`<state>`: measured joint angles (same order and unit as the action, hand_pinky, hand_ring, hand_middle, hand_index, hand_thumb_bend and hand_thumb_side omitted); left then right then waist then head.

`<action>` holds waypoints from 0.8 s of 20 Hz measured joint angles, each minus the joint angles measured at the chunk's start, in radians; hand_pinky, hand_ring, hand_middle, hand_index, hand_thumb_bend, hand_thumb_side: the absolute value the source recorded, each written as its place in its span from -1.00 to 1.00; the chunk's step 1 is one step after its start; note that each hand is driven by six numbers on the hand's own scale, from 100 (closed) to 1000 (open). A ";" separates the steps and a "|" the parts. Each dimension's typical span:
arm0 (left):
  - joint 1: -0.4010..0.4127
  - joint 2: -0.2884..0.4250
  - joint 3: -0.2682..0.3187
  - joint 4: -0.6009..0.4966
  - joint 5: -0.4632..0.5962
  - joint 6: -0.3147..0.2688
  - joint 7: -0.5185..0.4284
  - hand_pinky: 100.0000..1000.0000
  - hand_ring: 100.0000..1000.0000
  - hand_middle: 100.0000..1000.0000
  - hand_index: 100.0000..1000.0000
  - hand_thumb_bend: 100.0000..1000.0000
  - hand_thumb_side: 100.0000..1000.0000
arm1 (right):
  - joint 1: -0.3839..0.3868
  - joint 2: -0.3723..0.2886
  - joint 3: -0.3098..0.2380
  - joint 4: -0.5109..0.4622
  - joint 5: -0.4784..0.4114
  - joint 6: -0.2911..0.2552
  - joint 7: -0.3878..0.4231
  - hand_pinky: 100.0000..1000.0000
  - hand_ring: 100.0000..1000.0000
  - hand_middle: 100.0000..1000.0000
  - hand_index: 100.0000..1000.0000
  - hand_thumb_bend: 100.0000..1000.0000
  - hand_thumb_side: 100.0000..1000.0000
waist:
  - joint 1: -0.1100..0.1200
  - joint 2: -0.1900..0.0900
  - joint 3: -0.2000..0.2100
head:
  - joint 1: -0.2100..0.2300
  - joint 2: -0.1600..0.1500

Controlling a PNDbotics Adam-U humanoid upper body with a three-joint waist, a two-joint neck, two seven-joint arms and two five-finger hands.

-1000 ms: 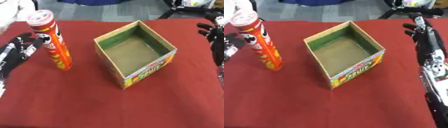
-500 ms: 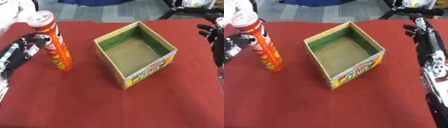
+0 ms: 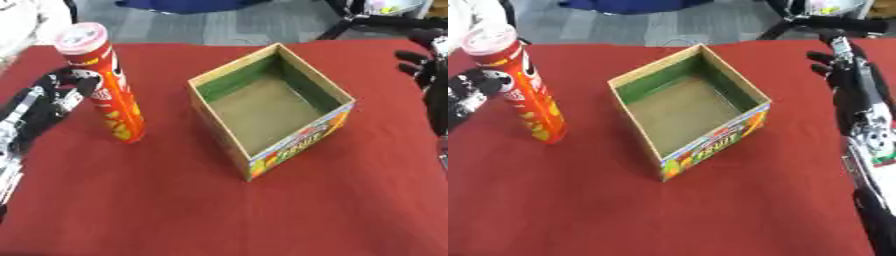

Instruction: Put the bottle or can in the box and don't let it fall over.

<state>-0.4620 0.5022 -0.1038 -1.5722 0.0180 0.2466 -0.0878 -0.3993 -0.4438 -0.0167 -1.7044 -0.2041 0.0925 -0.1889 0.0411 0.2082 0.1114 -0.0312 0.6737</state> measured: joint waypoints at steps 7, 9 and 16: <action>-0.025 -0.006 -0.004 0.022 -0.012 0.000 0.000 1.00 0.68 0.64 0.92 0.11 0.36 | -0.005 0.000 0.005 0.000 0.000 -0.001 0.002 0.78 0.68 0.84 0.74 -1.00 0.78 | 0.000 0.009 -0.002 | 0.004 -0.008; -0.033 -0.011 -0.007 0.026 -0.014 -0.001 -0.001 1.00 0.68 0.63 0.92 0.11 0.36 | -0.006 0.000 0.005 0.000 0.000 -0.001 0.004 0.78 0.68 0.84 0.74 -1.00 0.78 | -0.001 0.011 -0.002 | 0.004 -0.008; -0.050 -0.020 -0.010 0.041 -0.024 -0.006 -0.006 1.00 0.67 0.62 0.88 0.11 0.34 | -0.006 0.000 0.005 0.000 -0.003 -0.001 0.006 0.78 0.67 0.84 0.74 -1.00 0.79 | -0.003 0.013 -0.005 | 0.008 -0.012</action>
<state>-0.5120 0.4823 -0.1141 -1.5314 -0.0062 0.2407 -0.0939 -0.4049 -0.4438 -0.0117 -1.7043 -0.2067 0.0916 -0.1829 0.0384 0.2215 0.1061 -0.0233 0.6616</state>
